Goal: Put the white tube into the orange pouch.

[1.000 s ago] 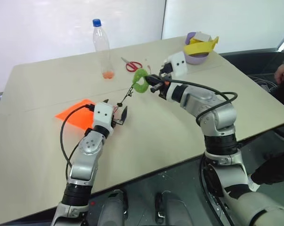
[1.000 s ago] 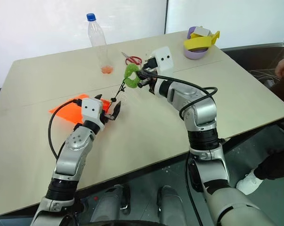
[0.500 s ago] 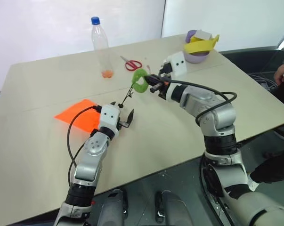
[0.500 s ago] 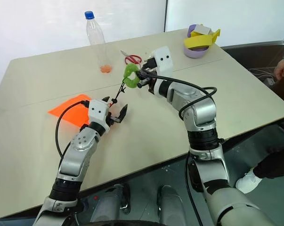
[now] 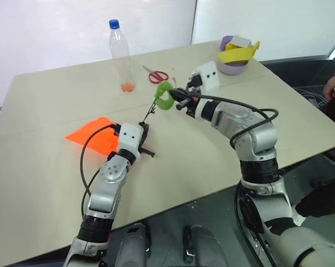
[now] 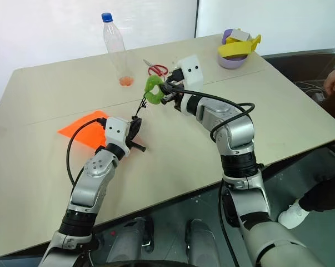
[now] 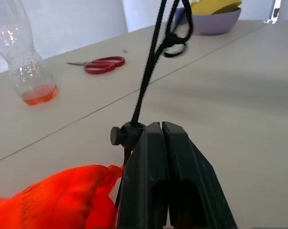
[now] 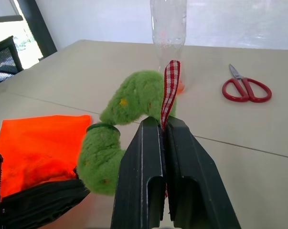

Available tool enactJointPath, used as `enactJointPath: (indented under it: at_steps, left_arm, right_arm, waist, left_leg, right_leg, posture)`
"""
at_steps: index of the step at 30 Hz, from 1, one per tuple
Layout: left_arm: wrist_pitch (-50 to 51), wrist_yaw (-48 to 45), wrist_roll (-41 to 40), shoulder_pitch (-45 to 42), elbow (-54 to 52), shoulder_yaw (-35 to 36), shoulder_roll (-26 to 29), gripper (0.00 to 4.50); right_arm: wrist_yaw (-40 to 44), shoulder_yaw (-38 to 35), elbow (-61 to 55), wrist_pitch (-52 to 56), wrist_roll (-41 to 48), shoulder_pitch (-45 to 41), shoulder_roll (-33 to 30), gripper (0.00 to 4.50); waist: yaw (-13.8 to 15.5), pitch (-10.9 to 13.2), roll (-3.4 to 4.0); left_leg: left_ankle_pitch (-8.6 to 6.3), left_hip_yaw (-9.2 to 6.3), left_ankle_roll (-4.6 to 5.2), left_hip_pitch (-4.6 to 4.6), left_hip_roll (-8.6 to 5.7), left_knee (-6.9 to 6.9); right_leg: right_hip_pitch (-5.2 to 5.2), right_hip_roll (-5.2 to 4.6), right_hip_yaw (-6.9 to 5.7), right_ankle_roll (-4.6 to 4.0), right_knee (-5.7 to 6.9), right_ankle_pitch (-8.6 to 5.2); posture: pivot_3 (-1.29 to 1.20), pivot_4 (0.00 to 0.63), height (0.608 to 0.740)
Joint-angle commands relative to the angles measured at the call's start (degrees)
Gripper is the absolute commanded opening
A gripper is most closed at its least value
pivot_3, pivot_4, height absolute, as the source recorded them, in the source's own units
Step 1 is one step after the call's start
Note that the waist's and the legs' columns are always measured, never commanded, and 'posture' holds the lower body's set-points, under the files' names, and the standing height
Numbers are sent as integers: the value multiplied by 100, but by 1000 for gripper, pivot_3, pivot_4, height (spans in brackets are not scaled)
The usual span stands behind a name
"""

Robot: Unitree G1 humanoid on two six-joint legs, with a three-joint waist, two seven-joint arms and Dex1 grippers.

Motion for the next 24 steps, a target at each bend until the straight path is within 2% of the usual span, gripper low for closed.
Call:
enactJointPath:
  at_steps: [1, 5, 7, 9, 14, 24]
  left_arm:
    - [-113, 18, -11, -22, -110, 37, -8, 33]
    - [-108, -75, -109, 35, -184, 66, 26, 33]
    - [-106, -322, -430, 124, -310, 104, -4, 543]
    - [-127, -452, -568, 156, -422, 97, 3, 1328]
    - [-61, -604, -667, 292, -649, 49, 77, 3902]
    - [-359, -318, -364, 19, -252, 155, 169, 3902]
  right_arm:
    - [11, -25, -195, -133, 25, -104, -15, 0]
    - [15, -21, -194, -157, 18, -107, -13, 0]
    - [21, -13, -201, -165, 12, -98, -20, 0]
    - [27, -4, -199, -177, 9, -93, -19, 0]
    - [46, 34, -215, -176, 6, -77, -35, 0]
    - [54, 69, -202, -168, 5, -68, -25, 0]
  waist:
    - [0, 0, 0]
    - [0, 0, 0]
    - [-4, 0, 0]
    - [-3, 0, 0]
    - [-2, 0, 0]
    - [0, 0, 0]
  left_leg:
    - [0, 0, 0, 0, 0, 0]
    - [-1, -1, -1, 0, 0, 0]
    - [-7, -1, -11, 0, 0, 0]
    - [-7, -2, -11, -1, 1, -2]
    - [-7, -3, -11, -8, 1, -2]
    - [-7, -6, -11, -9, 0, 0]
  right_leg:
    - [0, 0, 0, 0, 0, 0]
    - [0, 0, 0, 3, 0, -2]
    - [0, 0, -1, 3, -1, -3]
    - [-1, -1, -1, 2, -5, -2]
    - [-4, 0, -4, -7, -7, 4]
    - [-3, 0, -8, 4, -7, -3]
  posture:
    - [0, 150, 740]
    - [0, 150, 740]
    - [0, 150, 740]
    - [0, 150, 740]
    - [0, 150, 740]
    - [0, 150, 740]
